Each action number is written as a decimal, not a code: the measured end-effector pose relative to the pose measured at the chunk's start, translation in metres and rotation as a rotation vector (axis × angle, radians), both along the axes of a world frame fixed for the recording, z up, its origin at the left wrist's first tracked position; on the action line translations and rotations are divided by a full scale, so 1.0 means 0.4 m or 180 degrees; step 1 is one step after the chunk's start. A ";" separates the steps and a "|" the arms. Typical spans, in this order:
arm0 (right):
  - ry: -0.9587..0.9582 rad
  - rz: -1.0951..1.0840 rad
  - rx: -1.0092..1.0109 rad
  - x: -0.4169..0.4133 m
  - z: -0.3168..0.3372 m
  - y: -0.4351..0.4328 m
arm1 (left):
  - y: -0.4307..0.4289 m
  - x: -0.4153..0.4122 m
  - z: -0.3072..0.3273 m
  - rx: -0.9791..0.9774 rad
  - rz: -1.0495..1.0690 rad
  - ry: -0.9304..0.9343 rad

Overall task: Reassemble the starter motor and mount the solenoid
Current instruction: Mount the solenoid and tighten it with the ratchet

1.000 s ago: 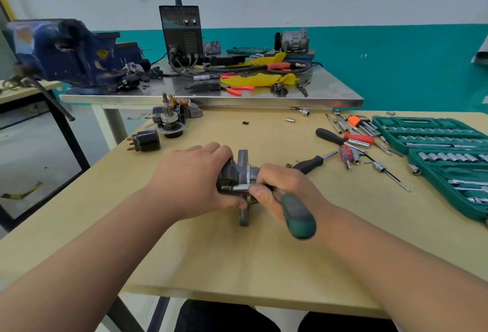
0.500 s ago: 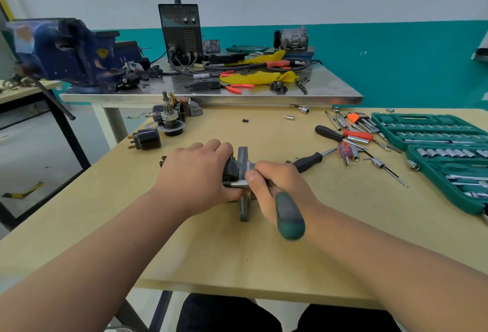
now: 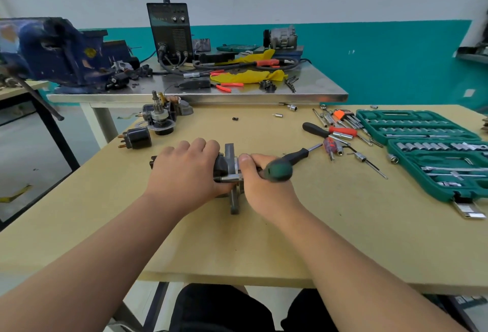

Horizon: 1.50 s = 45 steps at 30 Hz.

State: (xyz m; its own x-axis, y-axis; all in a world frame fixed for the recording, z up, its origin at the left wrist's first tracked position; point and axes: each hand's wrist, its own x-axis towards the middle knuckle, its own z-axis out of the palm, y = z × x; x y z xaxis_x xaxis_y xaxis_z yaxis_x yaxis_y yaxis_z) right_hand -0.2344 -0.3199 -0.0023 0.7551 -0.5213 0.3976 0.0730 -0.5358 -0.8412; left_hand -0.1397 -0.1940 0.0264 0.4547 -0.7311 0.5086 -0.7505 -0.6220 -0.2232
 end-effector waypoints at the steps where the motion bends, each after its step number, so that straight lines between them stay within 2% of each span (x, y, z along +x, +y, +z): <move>1: 0.0094 -0.0066 0.0149 -0.001 0.007 0.000 | -0.001 -0.009 -0.001 0.0024 0.0102 -0.0021; 8: 0.0873 -0.0192 0.0784 0.001 0.059 -0.027 | -0.021 -0.058 -0.005 0.0031 0.0465 -0.0098; 15: 0.1343 -0.0268 0.1189 0.008 0.088 -0.030 | -0.034 -0.070 -0.002 0.0008 0.0592 -0.0025; 18: 0.1406 0.0013 0.1366 0.000 0.093 -0.051 | -0.045 -0.086 -0.004 0.0035 0.0687 -0.0120; 21: 0.1106 0.0491 0.0783 -0.018 0.072 -0.080 | -0.045 -0.093 -0.003 0.0038 0.0703 -0.0106; 24: 0.0718 0.0061 0.0012 -0.043 0.063 -0.145 | -0.033 -0.082 0.013 -0.0083 0.0465 0.0177; 26: 0.1142 -0.0169 0.0091 -0.069 0.067 -0.219 | -0.005 -0.074 0.025 -0.0274 -0.0020 0.0318; 28: 0.2045 -0.0097 0.0465 -0.105 0.067 -0.288 | 0.044 -0.071 0.023 -0.0716 -0.0515 0.0199; 30: 0.2687 -0.0068 0.0340 -0.133 0.051 -0.334 | 0.102 -0.063 -0.011 -0.1186 -0.0622 0.0339; 34: 0.3294 -0.0223 -0.0552 -0.132 0.020 -0.359 | 0.182 -0.048 -0.114 -0.1546 -0.0279 0.1605; 39: 0.3690 -0.0947 -0.2142 -0.095 0.008 -0.321 | 0.164 -0.013 -0.138 -0.2281 -0.0329 0.2391; 41: 0.3839 -0.1203 -0.2478 -0.085 0.010 -0.306 | 0.155 -0.007 -0.141 -0.2241 -0.0271 0.2357; 45: 0.4235 -0.1308 -0.2586 -0.075 0.048 -0.287 | 0.155 -0.015 -0.153 -0.2039 -0.0072 0.1727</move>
State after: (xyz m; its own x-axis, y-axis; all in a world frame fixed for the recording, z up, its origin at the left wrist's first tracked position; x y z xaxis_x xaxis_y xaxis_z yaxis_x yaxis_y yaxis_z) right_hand -0.2645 -0.4348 0.0169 0.6425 -0.7544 -0.1344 -0.6943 -0.6473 0.3146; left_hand -0.1458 -0.1320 -0.0347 0.7446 -0.3872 0.5436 -0.6658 -0.4890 0.5636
